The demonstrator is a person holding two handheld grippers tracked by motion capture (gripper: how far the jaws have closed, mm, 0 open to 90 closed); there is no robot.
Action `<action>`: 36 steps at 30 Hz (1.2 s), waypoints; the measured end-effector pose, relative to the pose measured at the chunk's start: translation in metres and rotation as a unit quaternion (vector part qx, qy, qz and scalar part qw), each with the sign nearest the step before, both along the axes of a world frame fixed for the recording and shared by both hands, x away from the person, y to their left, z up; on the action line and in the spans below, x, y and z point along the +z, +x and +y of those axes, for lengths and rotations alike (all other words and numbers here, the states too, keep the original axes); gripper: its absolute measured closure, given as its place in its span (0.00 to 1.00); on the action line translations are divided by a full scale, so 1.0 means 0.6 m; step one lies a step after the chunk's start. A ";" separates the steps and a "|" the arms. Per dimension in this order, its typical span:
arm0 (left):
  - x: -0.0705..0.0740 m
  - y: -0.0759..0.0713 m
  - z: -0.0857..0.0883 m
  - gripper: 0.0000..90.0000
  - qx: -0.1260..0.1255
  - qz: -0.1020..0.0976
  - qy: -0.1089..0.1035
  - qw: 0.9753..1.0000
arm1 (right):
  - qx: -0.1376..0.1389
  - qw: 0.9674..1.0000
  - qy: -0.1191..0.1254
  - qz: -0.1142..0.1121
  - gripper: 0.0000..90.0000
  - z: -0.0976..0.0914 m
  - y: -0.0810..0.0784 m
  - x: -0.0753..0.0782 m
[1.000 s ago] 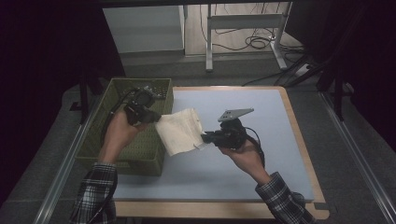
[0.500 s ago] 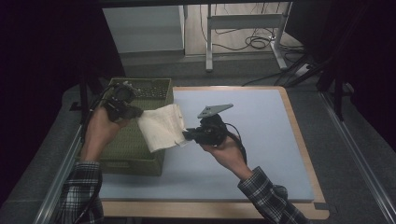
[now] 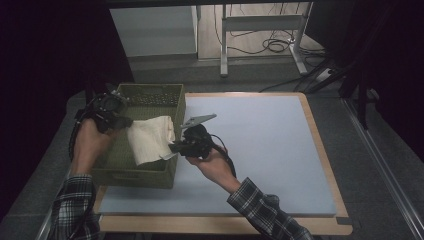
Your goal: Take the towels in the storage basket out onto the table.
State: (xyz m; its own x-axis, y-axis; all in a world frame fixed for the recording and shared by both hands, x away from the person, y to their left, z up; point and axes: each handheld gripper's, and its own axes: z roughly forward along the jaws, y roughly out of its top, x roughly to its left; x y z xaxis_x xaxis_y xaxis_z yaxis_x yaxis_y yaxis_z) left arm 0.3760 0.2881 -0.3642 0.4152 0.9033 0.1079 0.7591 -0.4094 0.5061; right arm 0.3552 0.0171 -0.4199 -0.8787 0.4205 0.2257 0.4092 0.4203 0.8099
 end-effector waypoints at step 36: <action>-0.097 0.051 0.007 0.87 0.002 -0.018 0.030 0.999 | -0.038 0.997 -0.042 0.043 0.78 0.124 -0.002 -0.058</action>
State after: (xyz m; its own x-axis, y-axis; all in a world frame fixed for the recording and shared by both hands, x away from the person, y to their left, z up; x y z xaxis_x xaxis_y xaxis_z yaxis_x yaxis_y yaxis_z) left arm 0.4066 0.2920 -0.4222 0.4071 0.8961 0.1771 0.7423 -0.4375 0.5075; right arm 0.3541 0.0914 -0.4548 -0.8223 0.5061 0.2600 0.5090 0.4502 0.7336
